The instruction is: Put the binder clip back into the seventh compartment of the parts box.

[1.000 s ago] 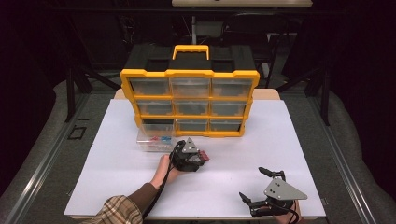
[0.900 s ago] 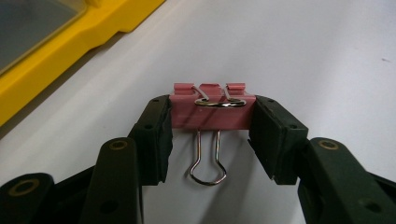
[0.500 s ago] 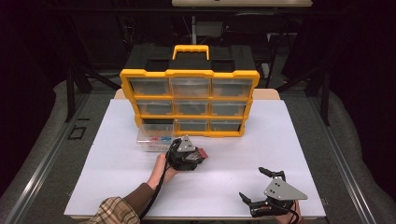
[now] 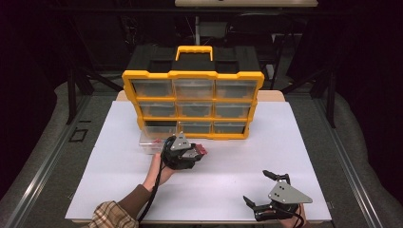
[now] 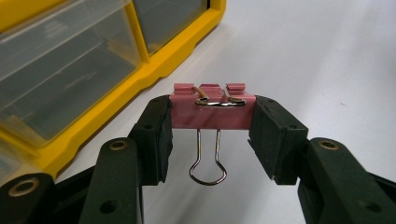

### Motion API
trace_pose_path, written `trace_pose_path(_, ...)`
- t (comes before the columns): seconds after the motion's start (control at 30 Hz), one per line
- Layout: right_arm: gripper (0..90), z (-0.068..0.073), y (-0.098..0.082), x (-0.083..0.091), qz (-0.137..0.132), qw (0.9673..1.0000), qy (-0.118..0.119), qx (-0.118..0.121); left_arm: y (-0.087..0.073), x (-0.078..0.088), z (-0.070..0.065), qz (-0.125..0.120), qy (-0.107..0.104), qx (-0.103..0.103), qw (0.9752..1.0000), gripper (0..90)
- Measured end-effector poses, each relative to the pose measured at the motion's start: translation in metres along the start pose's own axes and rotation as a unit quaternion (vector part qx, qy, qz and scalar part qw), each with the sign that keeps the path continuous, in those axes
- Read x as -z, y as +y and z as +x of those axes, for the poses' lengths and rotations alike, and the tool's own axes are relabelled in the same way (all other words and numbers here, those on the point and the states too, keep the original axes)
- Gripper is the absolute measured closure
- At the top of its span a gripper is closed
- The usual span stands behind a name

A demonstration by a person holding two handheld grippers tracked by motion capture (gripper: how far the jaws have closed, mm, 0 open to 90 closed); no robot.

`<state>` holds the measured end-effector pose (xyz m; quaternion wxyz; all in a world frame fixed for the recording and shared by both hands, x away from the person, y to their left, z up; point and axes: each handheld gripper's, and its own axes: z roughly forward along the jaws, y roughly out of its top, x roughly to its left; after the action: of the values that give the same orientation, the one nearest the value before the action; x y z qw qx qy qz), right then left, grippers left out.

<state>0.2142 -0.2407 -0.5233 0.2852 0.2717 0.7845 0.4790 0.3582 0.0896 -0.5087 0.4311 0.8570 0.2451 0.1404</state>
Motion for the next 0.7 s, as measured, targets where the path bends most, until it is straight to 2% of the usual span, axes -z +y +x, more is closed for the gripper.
trace_pose_path(0.33,0.4,0.000,0.000,0.000,-0.001,1.0000,0.001,0.000,0.005,0.019,0.008,-0.028,0.015,0.011,0.9994,49.8)
trace_pose_path(0.7,0.5,0.000,0.000,-0.001,0.002,1.0000,0.002,-0.003,0.011,0.043,0.022,-0.066,0.037,0.031,0.9966,49.8)
